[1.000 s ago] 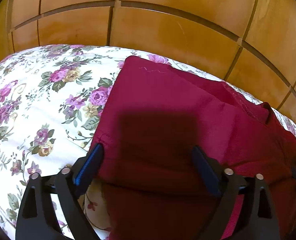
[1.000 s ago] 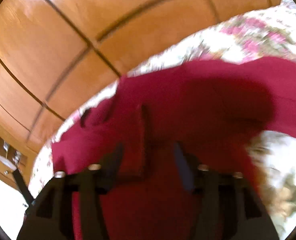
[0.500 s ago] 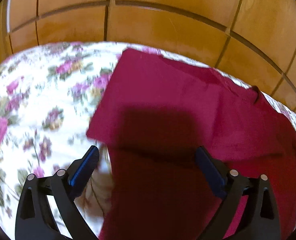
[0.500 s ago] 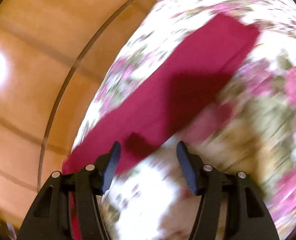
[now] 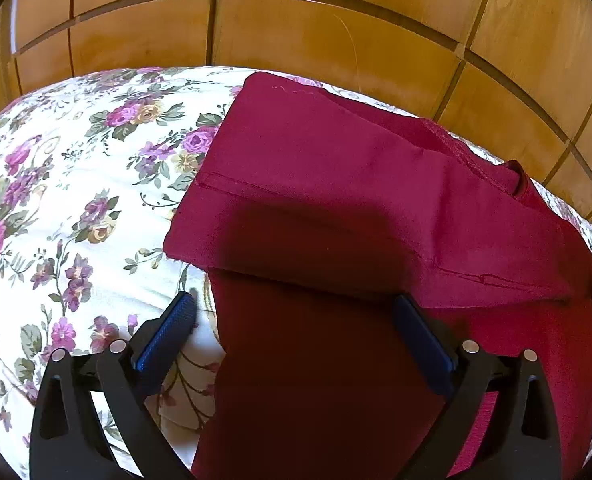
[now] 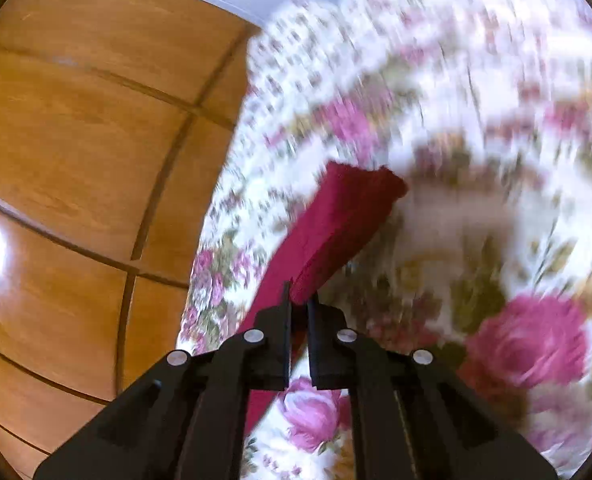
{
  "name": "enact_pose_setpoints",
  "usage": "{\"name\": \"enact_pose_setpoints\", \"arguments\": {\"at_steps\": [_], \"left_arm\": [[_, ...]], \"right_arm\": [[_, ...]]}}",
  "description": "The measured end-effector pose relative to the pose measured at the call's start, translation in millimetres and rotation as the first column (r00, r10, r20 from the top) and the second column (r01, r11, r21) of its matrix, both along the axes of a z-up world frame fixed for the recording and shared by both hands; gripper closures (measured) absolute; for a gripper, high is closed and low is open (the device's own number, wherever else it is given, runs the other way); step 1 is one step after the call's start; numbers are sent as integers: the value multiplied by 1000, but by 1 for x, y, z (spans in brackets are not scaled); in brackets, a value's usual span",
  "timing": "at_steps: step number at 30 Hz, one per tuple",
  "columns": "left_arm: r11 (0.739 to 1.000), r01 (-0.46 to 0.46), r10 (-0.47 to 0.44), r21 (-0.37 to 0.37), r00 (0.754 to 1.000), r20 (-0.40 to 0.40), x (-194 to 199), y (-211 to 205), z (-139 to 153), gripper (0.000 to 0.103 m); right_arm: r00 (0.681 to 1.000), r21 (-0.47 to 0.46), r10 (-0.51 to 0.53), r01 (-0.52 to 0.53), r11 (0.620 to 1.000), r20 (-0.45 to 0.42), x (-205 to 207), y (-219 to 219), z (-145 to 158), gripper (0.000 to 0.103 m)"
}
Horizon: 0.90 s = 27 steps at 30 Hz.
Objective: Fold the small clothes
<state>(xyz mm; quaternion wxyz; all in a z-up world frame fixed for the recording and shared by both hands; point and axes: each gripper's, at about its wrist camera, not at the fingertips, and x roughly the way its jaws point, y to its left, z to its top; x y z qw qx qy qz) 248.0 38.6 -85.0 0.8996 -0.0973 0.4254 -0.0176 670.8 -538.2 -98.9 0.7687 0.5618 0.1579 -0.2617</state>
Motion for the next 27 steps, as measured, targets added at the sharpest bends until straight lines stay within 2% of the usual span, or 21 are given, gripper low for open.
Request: {"name": "enact_pose_setpoints", "arguments": {"at_steps": [3, 4, 7, 10, 13, 16, 17, 20, 21, 23, 27], "left_arm": [[1000, 6, -6, -4, 1000, -4, 1, -1, 0, 4], [1000, 7, -7, -4, 1000, -6, 2, -1, -1, 4], [1000, 9, -9, -10, 1000, -8, 3, -1, -1, 4], [1000, 12, -12, -16, 1000, -7, 3, -1, -1, 4], [999, 20, -20, -41, 1000, 3, 2, 1, -1, 4], [997, 24, -24, -68, 1000, 11, 0, 5, 0, 4], [997, 25, -24, -72, 1000, 12, 0, 6, 0, 4], [995, 30, -29, -97, 1000, 9, -1, 8, 3, 4], [993, 35, -35, -112, 999, 6, -2, 10, 5, 4], [988, 51, -49, -148, 999, 13, -7, 13, 10, 4], [982, 80, -75, -169, 996, 39, -26, 19, 19, 4]], "right_arm": [[996, 23, 5, -3, 1000, -86, 58, 3, -15, 98], [994, 52, 6, 0, 999, -113, 66, -16, -18, 98], [992, 57, 4, 3, 998, -125, 95, -11, -18, 97], [991, 21, 17, -14, 1000, -133, 125, 1, -1, 97], [990, -45, 38, -45, 998, -132, 156, 16, 38, 97], [987, -159, 73, -96, 983, -146, 204, 44, 83, 97], [985, -205, 93, -122, 971, -145, 236, 59, 101, 97], [979, -288, 147, -182, 940, -138, 273, 86, 134, 97], [975, -326, 176, -211, 922, -135, 308, 104, 150, 97], [968, -374, 217, -249, 893, -126, 308, 131, 163, 97], [930, -484, 346, -363, 797, -127, 422, 213, 200, 97]]}}
